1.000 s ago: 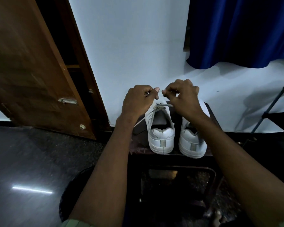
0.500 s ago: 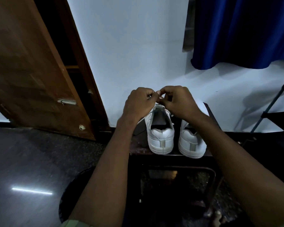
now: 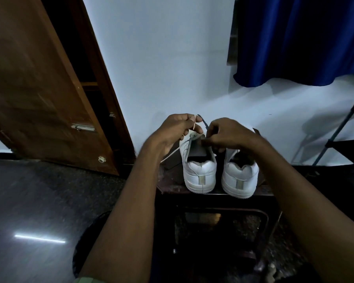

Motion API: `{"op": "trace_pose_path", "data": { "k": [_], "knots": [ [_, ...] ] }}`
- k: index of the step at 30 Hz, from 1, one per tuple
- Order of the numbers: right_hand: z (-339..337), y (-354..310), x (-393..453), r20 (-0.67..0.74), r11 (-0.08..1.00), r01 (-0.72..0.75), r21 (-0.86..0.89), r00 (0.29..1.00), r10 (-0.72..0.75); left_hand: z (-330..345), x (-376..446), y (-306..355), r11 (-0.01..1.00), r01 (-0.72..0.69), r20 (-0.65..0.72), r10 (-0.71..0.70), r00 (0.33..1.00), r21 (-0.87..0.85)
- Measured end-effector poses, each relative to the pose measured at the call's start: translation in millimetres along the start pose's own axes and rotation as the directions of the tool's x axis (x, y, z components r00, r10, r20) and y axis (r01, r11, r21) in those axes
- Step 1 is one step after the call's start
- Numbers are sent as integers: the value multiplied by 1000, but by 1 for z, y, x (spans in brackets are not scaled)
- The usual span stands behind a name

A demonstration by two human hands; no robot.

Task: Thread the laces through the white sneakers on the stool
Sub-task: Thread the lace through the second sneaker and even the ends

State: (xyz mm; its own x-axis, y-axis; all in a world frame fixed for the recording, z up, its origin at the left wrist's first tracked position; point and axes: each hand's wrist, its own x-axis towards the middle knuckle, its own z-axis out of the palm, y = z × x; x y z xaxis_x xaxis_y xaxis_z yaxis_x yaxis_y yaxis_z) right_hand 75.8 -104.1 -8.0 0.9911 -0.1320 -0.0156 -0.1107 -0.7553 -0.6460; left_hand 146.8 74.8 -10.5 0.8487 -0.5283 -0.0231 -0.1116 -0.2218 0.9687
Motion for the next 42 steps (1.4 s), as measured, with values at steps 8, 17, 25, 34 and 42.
{"op": "trace_pose_path", "data": {
  "k": [8, 17, 25, 34, 42],
  "knots": [
    [8, 2, 6, -98, 948, -185, 260, 971, 216, 8, 0, -13, 998, -20, -88, 15, 996, -55],
    [4, 15, 11, 128, 727, -320, 608, 943, 308, 20, -1, -12, 981, -128, -104, 144, 984, 144],
    [6, 20, 14, 169, 705, -345, 620, 936, 309, 30, 3, -15, 919, -115, -127, 175, 976, 378],
    [5, 19, 12, 156, 692, -326, 644, 942, 299, 34, 1, -17, 899, -146, -166, 232, 958, 413],
    [2, 15, 3, 168, 676, -309, 669, 949, 268, 38, -1, -10, 874, -106, -168, 208, 964, 475]
  ]
}}
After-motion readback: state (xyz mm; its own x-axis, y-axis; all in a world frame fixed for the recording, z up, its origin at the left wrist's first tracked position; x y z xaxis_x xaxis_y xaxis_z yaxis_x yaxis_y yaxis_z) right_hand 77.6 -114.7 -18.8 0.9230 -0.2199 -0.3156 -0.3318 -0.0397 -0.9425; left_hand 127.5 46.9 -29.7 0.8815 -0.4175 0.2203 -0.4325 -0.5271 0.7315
